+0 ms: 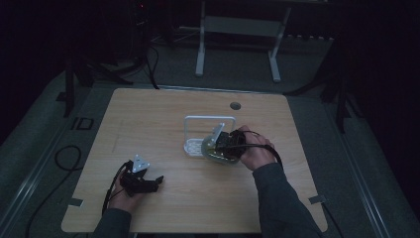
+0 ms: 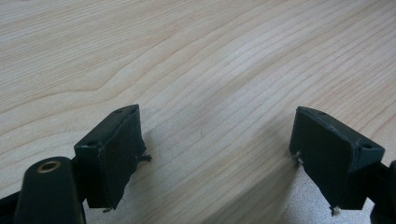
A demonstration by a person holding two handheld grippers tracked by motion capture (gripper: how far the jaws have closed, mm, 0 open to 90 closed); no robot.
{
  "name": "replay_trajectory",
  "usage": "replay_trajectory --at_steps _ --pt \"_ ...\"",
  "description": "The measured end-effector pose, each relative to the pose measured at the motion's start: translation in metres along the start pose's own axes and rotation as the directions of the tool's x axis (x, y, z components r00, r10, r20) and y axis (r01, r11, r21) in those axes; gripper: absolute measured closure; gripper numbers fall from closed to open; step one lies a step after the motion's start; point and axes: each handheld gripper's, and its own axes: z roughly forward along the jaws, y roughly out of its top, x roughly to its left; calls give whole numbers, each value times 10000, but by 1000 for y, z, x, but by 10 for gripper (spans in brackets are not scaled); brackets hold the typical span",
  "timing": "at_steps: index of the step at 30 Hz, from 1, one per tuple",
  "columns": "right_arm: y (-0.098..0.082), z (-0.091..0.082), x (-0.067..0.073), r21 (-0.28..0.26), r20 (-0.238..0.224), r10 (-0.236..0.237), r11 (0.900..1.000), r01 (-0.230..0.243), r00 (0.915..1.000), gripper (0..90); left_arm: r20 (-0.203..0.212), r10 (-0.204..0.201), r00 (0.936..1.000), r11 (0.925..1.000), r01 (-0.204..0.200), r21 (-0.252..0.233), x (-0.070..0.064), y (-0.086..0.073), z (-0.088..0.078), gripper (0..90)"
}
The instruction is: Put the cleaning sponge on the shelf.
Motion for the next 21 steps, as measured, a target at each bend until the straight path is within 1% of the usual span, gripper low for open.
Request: replay_trajectory --at_steps 16,21 --pt "16 7 -6 308 33 -674 9973 672 9977 719 1 4 10000 10000 -4 -6 0 0 0 174" --pt "21 11 -7 370 -55 -1040 9939 1042 9946 718 -1 0 10000 10000 0 -1 0 0 0 174"
